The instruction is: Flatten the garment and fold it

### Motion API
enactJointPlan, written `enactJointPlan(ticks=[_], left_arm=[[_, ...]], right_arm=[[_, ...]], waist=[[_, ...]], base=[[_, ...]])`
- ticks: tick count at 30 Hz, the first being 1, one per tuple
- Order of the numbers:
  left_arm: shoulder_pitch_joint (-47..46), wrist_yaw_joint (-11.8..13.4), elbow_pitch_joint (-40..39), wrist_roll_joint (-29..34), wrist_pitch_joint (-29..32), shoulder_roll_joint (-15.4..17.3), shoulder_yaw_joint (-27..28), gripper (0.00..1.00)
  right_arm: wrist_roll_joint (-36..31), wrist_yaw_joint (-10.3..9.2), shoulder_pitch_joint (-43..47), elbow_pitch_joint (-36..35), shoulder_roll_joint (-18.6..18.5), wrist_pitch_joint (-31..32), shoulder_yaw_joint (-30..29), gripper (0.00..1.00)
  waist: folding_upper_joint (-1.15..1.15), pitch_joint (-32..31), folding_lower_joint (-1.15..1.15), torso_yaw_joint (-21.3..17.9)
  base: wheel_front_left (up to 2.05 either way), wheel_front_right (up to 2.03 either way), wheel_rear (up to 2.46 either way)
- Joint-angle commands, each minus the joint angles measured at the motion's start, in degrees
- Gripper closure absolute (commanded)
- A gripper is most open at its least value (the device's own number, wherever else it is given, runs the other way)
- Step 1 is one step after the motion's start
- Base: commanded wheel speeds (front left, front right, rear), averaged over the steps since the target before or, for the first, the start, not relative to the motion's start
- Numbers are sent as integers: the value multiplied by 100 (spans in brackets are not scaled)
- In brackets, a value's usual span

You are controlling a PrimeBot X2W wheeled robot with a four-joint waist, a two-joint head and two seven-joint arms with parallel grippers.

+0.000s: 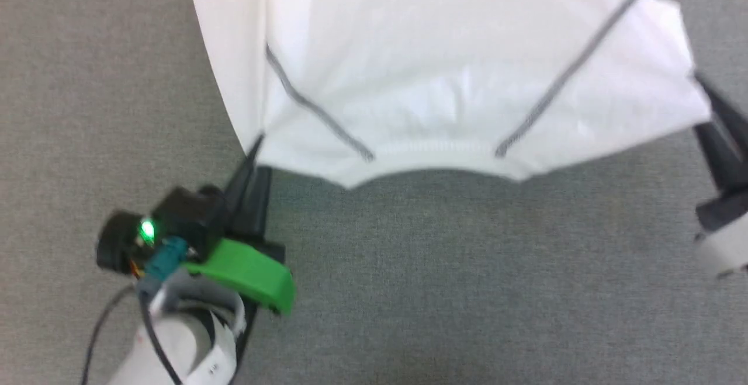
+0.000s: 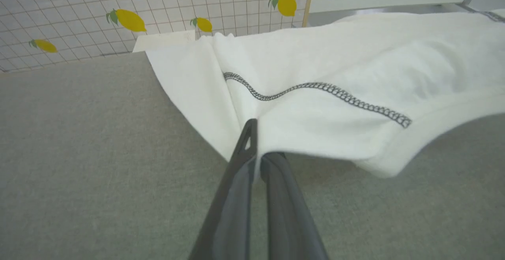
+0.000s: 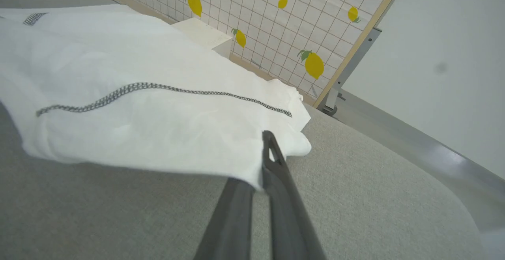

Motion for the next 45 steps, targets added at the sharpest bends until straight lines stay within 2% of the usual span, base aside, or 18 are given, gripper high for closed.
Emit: enactJointPlan(ticks=[1, 6, 10, 12, 18, 28, 34, 35, 36, 37, 38, 39, 45], left_arm=[[216, 44, 41, -63, 101, 31, -67, 100], [683, -61, 303, -259, 476, 125, -340, 100], [1023, -238, 460, -514, 880, 217, -592, 100], [1257, -385, 513, -712, 1248, 301, -806, 100], [1652, -556, 586, -1076, 1778, 379, -1118, 100], [2138, -604, 664, -1446, 2175, 586, -1264, 100], [2219, -556, 540, -1442, 2151, 788, -1152, 100], [2209, -562, 544, -1434, 2133, 789, -1153, 100], [2203, -572, 558, -1431, 2127, 784, -1165, 100], [2192, -584, 580, -1428, 2103, 759, -1181, 100], [2185, -587, 596, -1422, 2068, 734, -1187, 62], [2181, -597, 629, -1415, 2041, 714, -1204, 0], [2291, -603, 674, -1453, 1872, 665, -1222, 0]], right_arm=[[-113, -11, 260, -31, 21, -7, -38, 100], [-165, -11, 1109, 82, 159, 67, 15, 100], [-139, -11, 1624, 274, 187, 190, 181, 100], [-87, -11, 1946, 447, 125, 356, 333, 100], [31, -11, 2424, 597, 12, 669, 599, 100], [394, -11, 3120, 651, -119, 1424, 910, 100], [470, -11, 3244, 490, -196, 1601, 806, 100], [437, -11, 3226, 483, -197, 1576, 788, 90], [400, -11, 3209, 481, -197, 1542, 790, 73], [368, -11, 3197, 500, -191, 1517, 814, 8], [367, -11, 3192, 519, -165, 1505, 830, 0], [380, -11, 3185, 544, -121, 1479, 839, 0], [480, -11, 3234, 585, -90, 1359, 882, 0]], waist=[[0, -256, 1, -40], [0, -512, 1, -65], [0, -735, 1, -81], [0, -932, 1, -80], [0, -1280, 1, -94], [0, -1628, 1, -66], [0, -1736, 1, -71], [0, -1754, 1, -71], [0, -1773, 1, -70], [0, -1807, 1, -70], [0, -1822, 1, -72], [0, -1855, 1, -70], [0, -1981, 1, -53]], base=[[0, 0, 0], [0, 0, 0], [0, 0, 0], [0, 0, 0], [0, 0, 0], [0, 0, 0], [0, 0, 0], [0, 0, 0], [0, 0, 0], [0, 0, 0], [0, 0, 0], [0, 0, 0], [0, 0, 0]])
